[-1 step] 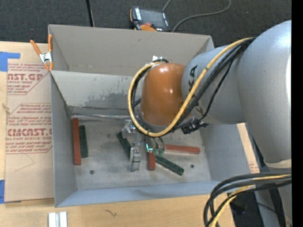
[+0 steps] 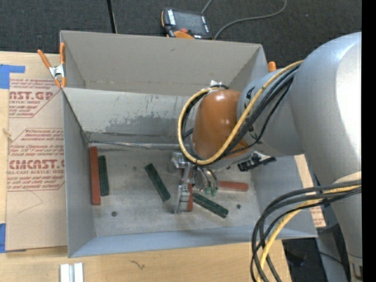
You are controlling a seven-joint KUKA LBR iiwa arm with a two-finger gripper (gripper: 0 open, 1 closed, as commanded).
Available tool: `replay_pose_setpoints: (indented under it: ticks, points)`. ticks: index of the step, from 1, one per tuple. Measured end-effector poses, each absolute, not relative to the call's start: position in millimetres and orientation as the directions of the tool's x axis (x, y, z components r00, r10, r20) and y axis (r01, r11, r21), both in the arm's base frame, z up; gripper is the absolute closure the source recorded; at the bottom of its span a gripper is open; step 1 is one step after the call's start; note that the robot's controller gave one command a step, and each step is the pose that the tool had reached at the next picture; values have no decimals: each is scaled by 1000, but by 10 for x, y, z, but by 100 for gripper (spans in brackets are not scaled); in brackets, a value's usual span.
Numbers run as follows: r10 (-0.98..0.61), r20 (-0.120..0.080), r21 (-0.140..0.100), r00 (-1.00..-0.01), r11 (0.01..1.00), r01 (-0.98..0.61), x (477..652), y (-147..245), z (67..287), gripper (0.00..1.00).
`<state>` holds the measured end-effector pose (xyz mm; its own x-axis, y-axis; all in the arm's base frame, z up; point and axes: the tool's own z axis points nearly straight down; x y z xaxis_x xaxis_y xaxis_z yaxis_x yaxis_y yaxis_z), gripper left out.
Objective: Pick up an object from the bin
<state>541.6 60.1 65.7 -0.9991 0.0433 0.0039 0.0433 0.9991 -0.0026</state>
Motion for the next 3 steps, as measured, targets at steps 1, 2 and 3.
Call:
replay_pose_setpoints:
  ticks: [1, 2, 3]
  points:
    - [-122, 2, -1, -993, 993, -122, 5279, -27, 692, 0]
    - [-244, 0, -2, -970, 970, -244, 5125, -756, 844, 0]
    - [-742, -5, 3, -671, 671, -742, 5750, -1133, 700, 0]
